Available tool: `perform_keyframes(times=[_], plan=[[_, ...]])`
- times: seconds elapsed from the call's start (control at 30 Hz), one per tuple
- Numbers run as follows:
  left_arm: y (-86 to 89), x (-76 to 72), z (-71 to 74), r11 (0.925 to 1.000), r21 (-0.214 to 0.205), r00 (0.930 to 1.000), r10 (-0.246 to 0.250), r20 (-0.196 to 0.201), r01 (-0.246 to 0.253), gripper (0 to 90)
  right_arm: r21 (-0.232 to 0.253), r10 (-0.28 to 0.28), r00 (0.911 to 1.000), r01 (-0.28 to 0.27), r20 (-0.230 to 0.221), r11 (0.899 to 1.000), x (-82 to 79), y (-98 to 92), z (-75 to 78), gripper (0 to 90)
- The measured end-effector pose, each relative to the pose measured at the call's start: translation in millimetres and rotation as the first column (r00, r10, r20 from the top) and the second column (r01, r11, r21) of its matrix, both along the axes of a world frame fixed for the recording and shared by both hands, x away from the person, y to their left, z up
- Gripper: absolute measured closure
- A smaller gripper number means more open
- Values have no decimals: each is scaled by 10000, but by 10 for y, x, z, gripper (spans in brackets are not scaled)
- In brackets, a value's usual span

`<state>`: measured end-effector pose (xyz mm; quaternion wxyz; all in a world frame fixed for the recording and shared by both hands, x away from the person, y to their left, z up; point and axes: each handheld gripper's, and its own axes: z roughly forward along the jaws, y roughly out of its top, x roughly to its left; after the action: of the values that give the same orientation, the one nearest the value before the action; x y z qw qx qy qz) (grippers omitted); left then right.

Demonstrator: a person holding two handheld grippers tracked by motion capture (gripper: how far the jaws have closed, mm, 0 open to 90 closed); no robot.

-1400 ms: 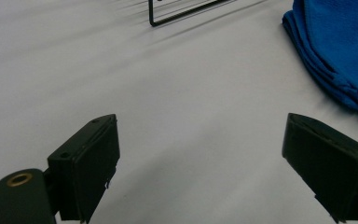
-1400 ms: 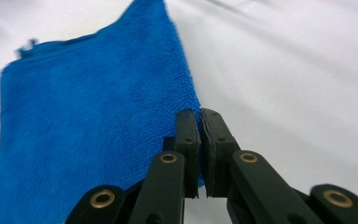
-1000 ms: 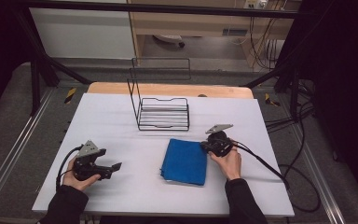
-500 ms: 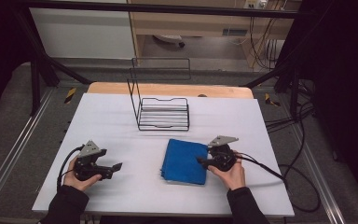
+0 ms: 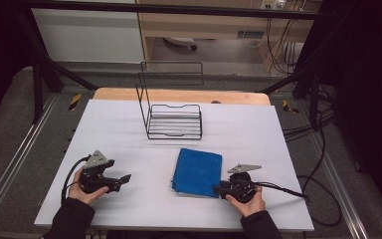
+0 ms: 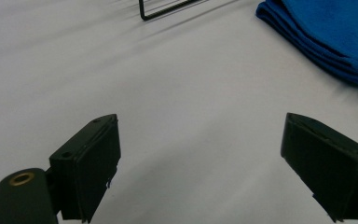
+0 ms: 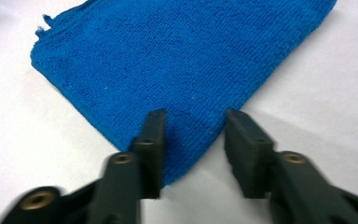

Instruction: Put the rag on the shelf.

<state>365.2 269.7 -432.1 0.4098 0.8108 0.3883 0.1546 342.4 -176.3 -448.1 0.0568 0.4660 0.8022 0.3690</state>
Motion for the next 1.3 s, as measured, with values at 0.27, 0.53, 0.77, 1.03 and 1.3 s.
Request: perform_keyframes(times=[0.27, 0.53, 0.77, 1.03, 1.3], plan=[[-8, -7, -7, 10000, 9, 10000, -59, -48, 60, 124, 383, -186, 9979, 210, -619, 9990, 53, 4, 20, 870], [-22, -11, -11, 10000, 5, 9999, -99, -115, 99, 123, -39, -202, 9993, 201, -305, 9998, 89, -145, 115, 868], [-41, -18, -7, 9999, -3, 9998, -137, -157, 137, 118, -588, -22, 10000, 20, -35, 9983, 105, -163, 100, 837], [-100, -21, 28, 9998, -32, 9997, -188, -157, 188, 91, 130, 286, 9913, -305, 1287, 9994, 128, -244, 187, 536], [-263, 30, 132, 9997, -77, 9996, -238, -165, 237, 80, 757, 131, 9786, -292, 2054, 9967, 261, -361, 202, 211]])
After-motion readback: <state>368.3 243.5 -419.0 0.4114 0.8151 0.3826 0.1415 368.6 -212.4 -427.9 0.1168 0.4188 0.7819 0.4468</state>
